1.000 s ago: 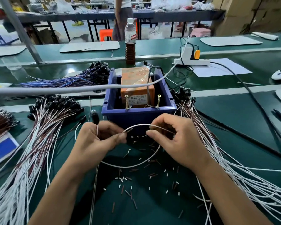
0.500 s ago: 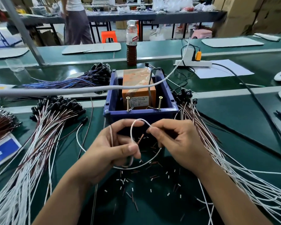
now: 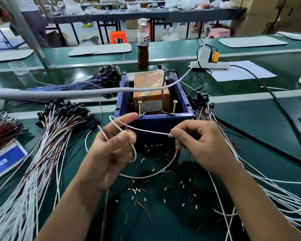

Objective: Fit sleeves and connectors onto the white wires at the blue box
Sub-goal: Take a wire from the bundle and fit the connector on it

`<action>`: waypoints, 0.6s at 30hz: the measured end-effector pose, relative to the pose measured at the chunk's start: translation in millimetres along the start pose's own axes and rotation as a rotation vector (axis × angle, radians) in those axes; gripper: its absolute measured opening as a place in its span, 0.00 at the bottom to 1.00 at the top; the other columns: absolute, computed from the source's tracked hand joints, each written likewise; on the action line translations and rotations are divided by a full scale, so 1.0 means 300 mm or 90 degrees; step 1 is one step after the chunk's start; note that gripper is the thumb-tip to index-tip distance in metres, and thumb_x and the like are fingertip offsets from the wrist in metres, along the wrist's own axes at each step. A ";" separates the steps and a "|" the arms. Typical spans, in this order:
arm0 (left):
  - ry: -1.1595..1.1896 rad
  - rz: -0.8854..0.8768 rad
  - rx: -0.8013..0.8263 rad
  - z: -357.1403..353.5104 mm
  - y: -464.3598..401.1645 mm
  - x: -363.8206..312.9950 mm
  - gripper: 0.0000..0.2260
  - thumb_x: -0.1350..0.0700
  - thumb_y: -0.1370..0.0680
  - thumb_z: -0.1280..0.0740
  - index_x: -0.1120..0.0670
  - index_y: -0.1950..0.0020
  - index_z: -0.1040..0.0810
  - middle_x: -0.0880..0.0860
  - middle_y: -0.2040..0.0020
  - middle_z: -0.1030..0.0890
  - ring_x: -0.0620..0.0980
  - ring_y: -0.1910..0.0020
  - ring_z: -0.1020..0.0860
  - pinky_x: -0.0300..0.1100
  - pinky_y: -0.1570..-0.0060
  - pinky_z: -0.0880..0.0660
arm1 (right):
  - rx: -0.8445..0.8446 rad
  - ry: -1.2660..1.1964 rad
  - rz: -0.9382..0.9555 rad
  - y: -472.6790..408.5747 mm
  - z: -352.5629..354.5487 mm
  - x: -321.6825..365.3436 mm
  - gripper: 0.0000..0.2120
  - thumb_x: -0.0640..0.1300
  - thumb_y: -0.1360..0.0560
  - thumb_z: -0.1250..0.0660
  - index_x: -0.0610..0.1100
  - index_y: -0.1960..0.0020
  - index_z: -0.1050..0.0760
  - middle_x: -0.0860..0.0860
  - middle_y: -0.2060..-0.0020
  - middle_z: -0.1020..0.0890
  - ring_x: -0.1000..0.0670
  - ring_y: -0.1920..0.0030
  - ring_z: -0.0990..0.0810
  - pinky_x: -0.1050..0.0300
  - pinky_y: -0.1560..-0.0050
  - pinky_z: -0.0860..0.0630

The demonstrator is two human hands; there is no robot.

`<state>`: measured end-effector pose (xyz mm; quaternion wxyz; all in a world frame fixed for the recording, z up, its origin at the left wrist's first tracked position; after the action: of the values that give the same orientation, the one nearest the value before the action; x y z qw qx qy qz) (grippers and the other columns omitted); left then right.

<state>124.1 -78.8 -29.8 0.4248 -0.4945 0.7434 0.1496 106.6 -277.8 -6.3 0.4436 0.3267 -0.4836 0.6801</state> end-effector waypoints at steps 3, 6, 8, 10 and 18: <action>-0.014 0.037 0.029 -0.027 0.002 0.034 0.30 0.53 0.31 0.18 0.55 0.31 0.20 0.52 0.62 0.19 0.36 0.77 0.38 0.28 0.77 0.39 | 0.027 -0.038 -0.011 0.007 -0.039 0.002 0.08 0.40 0.19 0.30 0.42 0.56 0.16 0.48 0.70 0.17 0.60 0.73 0.26 0.71 0.68 0.32; -0.059 0.076 0.041 -0.053 0.001 0.082 0.30 0.52 0.33 0.17 0.55 0.33 0.19 0.53 0.63 0.19 0.37 0.76 0.36 0.29 0.77 0.39 | 0.062 -0.015 -0.014 0.012 -0.091 0.000 0.08 0.41 0.19 0.29 0.44 0.56 0.16 0.48 0.69 0.16 0.59 0.71 0.24 0.67 0.67 0.29; -0.070 0.095 0.039 -0.062 0.002 0.101 0.29 0.51 0.34 0.16 0.54 0.35 0.18 0.54 0.64 0.19 0.38 0.76 0.37 0.30 0.77 0.39 | 0.064 -0.008 -0.013 0.013 -0.104 0.000 0.07 0.42 0.19 0.29 0.43 0.56 0.16 0.48 0.69 0.16 0.58 0.70 0.22 0.65 0.65 0.27; -0.060 0.114 0.042 -0.066 0.007 0.113 0.28 0.52 0.35 0.16 0.54 0.37 0.17 0.54 0.64 0.19 0.37 0.76 0.36 0.29 0.77 0.39 | 0.056 -0.031 -0.015 0.013 -0.100 0.003 0.07 0.41 0.19 0.29 0.43 0.56 0.16 0.48 0.69 0.17 0.58 0.70 0.22 0.65 0.66 0.27; -0.006 0.128 0.052 -0.098 0.004 0.139 0.18 0.54 0.32 0.17 0.53 0.54 0.25 0.53 0.63 0.19 0.36 0.77 0.35 0.28 0.78 0.38 | 0.031 -0.180 -0.052 0.019 -0.121 -0.014 0.04 0.36 0.20 0.28 0.39 0.54 0.18 0.48 0.69 0.17 0.57 0.72 0.25 0.65 0.71 0.29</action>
<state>102.6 -122.5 -45.0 0.4311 -0.3985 0.7929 0.1633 102.5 -245.3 -23.6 0.3903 0.4491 -0.5107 0.6205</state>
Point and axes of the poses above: each hand's wrist, its own y-axis away from the middle knuckle, its own z-axis out of the back of the hand, x = y × z, the point moved 8 cm from there along -y, towards the middle knuckle
